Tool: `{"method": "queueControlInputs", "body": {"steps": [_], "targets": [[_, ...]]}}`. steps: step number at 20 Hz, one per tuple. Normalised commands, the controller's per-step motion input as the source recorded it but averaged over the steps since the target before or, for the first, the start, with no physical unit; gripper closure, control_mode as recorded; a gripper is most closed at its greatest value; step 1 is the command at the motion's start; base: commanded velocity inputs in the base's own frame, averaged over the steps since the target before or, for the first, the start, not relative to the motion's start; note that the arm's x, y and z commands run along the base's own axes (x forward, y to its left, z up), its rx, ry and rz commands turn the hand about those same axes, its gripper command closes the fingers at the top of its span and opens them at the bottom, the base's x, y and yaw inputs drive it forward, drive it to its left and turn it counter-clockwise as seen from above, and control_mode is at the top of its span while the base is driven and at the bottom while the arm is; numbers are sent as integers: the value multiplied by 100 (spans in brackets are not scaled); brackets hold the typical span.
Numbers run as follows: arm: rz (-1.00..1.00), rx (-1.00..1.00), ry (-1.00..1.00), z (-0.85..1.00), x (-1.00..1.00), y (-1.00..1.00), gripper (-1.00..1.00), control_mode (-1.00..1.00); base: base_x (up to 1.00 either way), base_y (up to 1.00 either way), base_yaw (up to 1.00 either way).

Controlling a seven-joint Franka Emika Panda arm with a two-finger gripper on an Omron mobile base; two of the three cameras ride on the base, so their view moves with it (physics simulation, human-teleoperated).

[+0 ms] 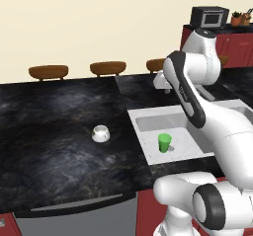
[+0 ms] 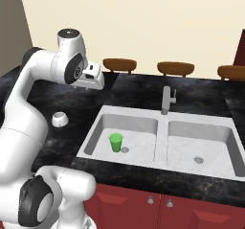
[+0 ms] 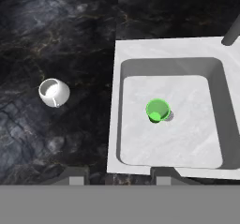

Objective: Move any existing items from the left basin to the right basin for drying. Then move the mug from the counter to the left basin of the sink for washing.

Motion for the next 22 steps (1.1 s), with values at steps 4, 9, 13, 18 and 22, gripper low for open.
{"method": "queueControlInputs", "body": {"steps": [4, 9, 13, 18, 22], "targets": [[0, 0, -1, 0, 0, 0, -100, -100, 0, 0, 0], [0, 0, 0, -8, 0, 0, -100, -100, 0, 0, 0], [-1, 1, 0, -1, -6, -15, -100, -100, 0, 0, 0], [-2, 2, 0, -8, -8, -26, -100, -100, 0, 0, 0], [-2, 0, 0, -14, -5, -28, -100, -100, 0, 0, 0]]}}
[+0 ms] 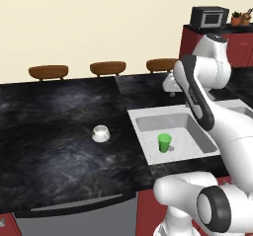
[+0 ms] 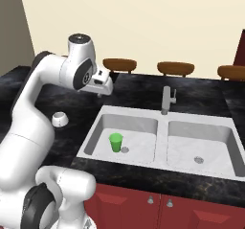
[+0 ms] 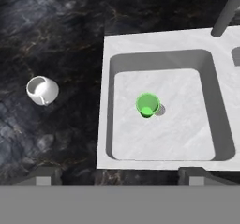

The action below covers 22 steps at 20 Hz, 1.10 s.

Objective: Move any existing items from the left basin to the right basin for drying. Then move the mug from the counter to the left basin of the sink for washing.

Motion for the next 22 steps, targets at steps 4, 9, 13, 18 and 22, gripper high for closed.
{"method": "queueControlInputs", "body": {"steps": [4, 9, 13, 18, 22], "targets": [[-1, 0, 4, -23, 0, -18, -100, -100, 0, 0, 0], [0, 0, 1, -32, 0, -7, -100, -100, 0, 0, 0], [0, -3, 3, -35, 0, -21, -100, -100, 0, 0, 0], [-1, -5, 2, -35, 0, -24, -100, -100, 0, 0, 0], [-3, -5, 5, -31, 2, -16, -100, -100, 0, 0, 0]]}}
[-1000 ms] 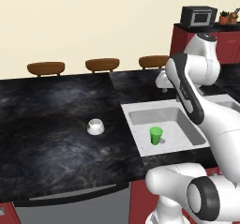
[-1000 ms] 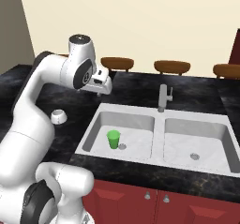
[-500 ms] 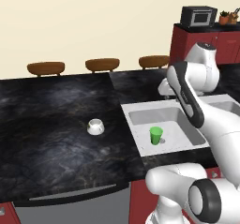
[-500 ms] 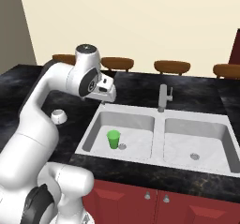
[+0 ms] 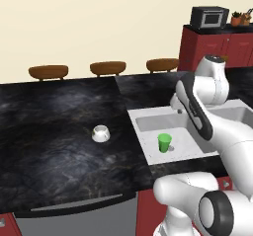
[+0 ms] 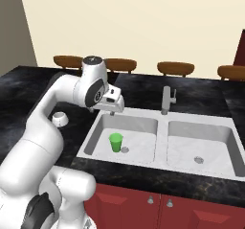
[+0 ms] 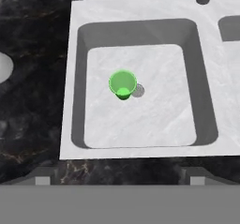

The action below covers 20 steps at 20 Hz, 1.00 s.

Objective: Move any existing items from the left basin to the right basin for drying. Then move the mug from the counter to the left basin of the sink for washing.

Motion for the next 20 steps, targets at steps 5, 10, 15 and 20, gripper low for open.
{"method": "queueControlInputs", "body": {"steps": [5, 10, 15, 20], "targets": [[-7, -3, 6, -28, 13, -8, -100, -100, 0, 0, 0], [-8, -2, 7, -25, 25, -4, -100, -100, 0, 0, 0], [-8, 0, 8, -22, 27, -2, -100, -100, 0, 0, 0], [-5, 0, 5, -17, 27, -1, -100, -100, 0, 0, 0]]}}
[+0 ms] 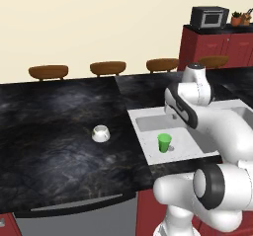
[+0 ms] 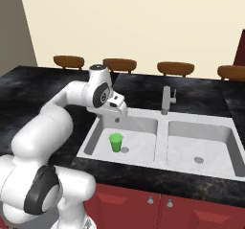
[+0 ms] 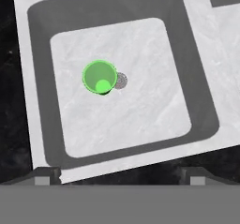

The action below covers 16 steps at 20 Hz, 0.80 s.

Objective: Move any existing items from the left basin to the right basin for drying. Then move the mug from the counter to the left basin of the sink for washing.

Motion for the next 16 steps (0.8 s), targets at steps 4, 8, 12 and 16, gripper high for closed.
{"method": "queueControlInputs", "body": {"steps": [4, 8, 12, 16], "targets": [[-3, 0, 4, -18, 28, -2, -100, -100, 0, 0, 0], [-1, 0, 3, -19, 27, 0, -100, -100, 0, 0, 0], [0, 0, 0, -16, 31, -2, -100, -100, 0, 0, 0], [0, 0, 0, -20, 27, -5, -100, -100, 0, 0, 0]]}}
